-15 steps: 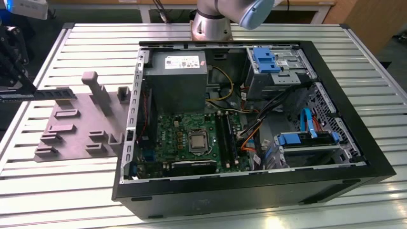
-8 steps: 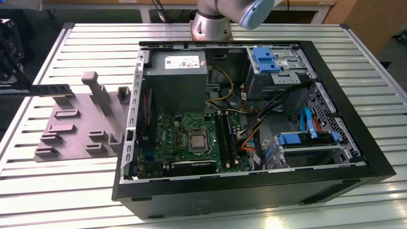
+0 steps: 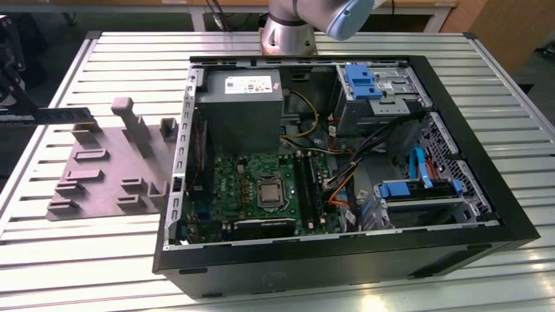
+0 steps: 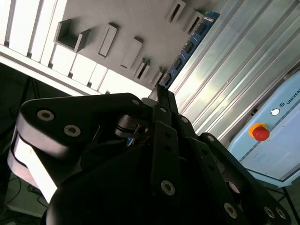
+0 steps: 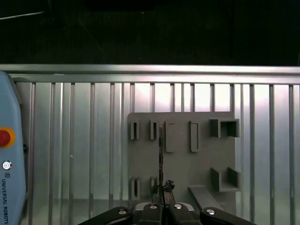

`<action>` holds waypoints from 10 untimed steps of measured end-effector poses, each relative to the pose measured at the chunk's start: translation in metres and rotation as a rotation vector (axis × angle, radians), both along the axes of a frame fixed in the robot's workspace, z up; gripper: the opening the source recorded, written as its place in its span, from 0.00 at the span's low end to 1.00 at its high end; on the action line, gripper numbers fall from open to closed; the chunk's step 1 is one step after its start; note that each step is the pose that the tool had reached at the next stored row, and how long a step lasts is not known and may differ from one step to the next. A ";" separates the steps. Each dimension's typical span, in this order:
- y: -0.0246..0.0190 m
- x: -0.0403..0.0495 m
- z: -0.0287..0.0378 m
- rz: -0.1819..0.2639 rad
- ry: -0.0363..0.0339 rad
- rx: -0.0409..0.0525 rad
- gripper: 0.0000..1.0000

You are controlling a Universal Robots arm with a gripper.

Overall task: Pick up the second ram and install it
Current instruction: 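Pick up the second ram and move it above second insertion slot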

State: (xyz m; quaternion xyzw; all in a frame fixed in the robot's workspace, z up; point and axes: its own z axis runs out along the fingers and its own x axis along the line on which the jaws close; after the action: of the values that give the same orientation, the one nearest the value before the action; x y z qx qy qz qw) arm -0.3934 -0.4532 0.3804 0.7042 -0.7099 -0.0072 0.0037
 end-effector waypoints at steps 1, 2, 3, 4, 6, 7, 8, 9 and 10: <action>0.0000 0.0000 0.0016 0.000 -0.0001 0.0000 0.12; 0.0000 0.0000 0.0031 0.000 -0.0001 -0.0001 0.12; 0.0001 0.0000 0.0046 0.000 -0.0003 0.0000 0.12; 0.0001 0.0000 0.0062 0.000 -0.0003 0.0000 0.12; 0.0001 0.0000 0.0091 0.000 -0.0004 0.0000 0.12; 0.0001 0.0000 0.0106 0.000 -0.0004 0.0000 0.12; 0.0001 0.0000 0.0120 0.000 -0.0005 0.0000 0.12; 0.0001 -0.0001 0.0133 0.000 -0.0006 0.0000 0.12; 0.0002 -0.0001 0.0146 0.000 -0.0007 0.0000 0.12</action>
State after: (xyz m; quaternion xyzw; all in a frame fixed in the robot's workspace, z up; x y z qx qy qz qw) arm -0.3935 -0.4530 0.3950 0.7042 -0.7099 -0.0070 0.0034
